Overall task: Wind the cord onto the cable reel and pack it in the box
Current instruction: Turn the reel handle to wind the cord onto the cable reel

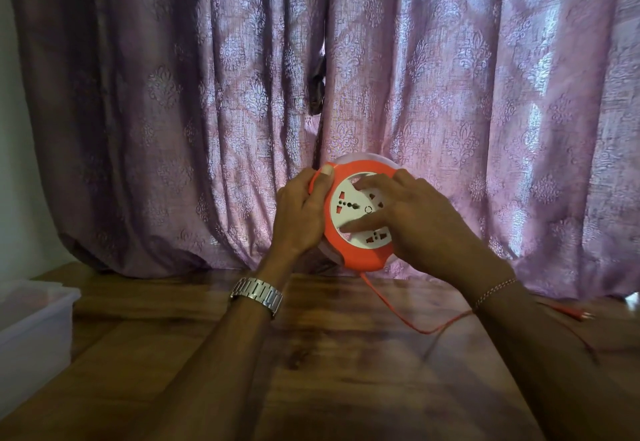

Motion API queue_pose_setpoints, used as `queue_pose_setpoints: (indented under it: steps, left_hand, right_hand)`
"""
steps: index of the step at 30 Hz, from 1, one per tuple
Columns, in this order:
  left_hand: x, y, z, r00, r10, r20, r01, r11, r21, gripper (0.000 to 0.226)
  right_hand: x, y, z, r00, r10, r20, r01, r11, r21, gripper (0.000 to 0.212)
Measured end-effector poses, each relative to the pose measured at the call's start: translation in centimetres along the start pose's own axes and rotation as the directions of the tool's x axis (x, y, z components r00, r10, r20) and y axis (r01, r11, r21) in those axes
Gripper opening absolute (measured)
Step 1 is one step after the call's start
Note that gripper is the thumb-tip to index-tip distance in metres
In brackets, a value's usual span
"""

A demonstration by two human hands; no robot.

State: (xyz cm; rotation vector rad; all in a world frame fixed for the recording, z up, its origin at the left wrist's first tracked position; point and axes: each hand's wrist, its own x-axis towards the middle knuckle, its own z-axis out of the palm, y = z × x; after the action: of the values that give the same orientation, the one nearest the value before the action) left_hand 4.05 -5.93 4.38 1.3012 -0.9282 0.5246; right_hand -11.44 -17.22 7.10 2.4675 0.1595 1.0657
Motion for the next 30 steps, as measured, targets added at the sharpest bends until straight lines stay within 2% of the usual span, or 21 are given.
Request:
queue_pose_setpoints:
  steps: [3,10,13,18,20,22,23,24,27,30]
  left_hand:
    - [-0.1,0.2,-0.1,1.0,0.008,0.002,-0.008,1.0,0.012,0.063]
    - [-0.2,0.4,-0.2,1.0,0.001,-0.019,-0.001,1.0,-0.008,0.064]
    - [-0.2,0.6,0.0,1.0,-0.001,-0.024,0.001,1.0,-0.011,0.062]
    - [-0.1,0.4,-0.1,0.999,-0.029,-0.019,0.028,0.998,-0.05,0.062]
    - [0.0,0.2,-0.2,0.999,-0.034,-0.018,0.033,0.998,-0.058,0.06]
    - [0.0,0.2,-0.2,0.999,-0.033,-0.013,0.032,0.998,-0.053,0.061]
    - [0.0,0.2,-0.2,1.0,-0.028,-0.012,0.028,0.999,-0.044,0.06]
    - [-0.1,0.2,-0.2,1.0,-0.021,-0.012,0.02,0.999,-0.032,0.059]
    - [-0.1,0.2,0.0,1.0,-0.007,-0.007,0.007,1.0,-0.016,0.058]
    - [0.0,-0.1,0.0,1.0,0.003,-0.007,-0.003,1.0,0.009,0.055]
  right_hand:
    - [-0.1,-0.1,0.2,0.998,0.029,-0.05,-0.031,0.999,-0.041,0.043]
    - [-0.2,-0.4,0.5,0.96,0.218,-0.178,-0.22,0.975,0.006,0.059]
    - [0.0,-0.2,0.3,0.949,0.255,-0.187,-0.258,0.966,0.01,0.067]
    - [-0.1,-0.1,0.3,0.953,0.208,-0.222,-0.217,0.976,-0.018,0.059]
    - [0.0,0.1,0.1,0.956,0.153,-0.251,-0.15,0.988,0.031,0.044]
    - [0.0,0.4,-0.1,0.966,0.06,-0.252,-0.039,0.996,0.086,0.019]
    - [0.0,0.6,-0.2,0.973,0.02,-0.23,0.005,0.994,0.109,0.019]
    - [0.0,0.7,-0.1,0.983,-0.013,-0.185,0.037,0.991,0.126,0.028]
    - [-0.1,0.4,-0.2,0.999,-0.046,-0.02,0.048,0.99,0.132,0.045]
    - [0.0,0.1,-0.2,0.999,-0.044,0.002,0.044,0.997,0.067,0.048]
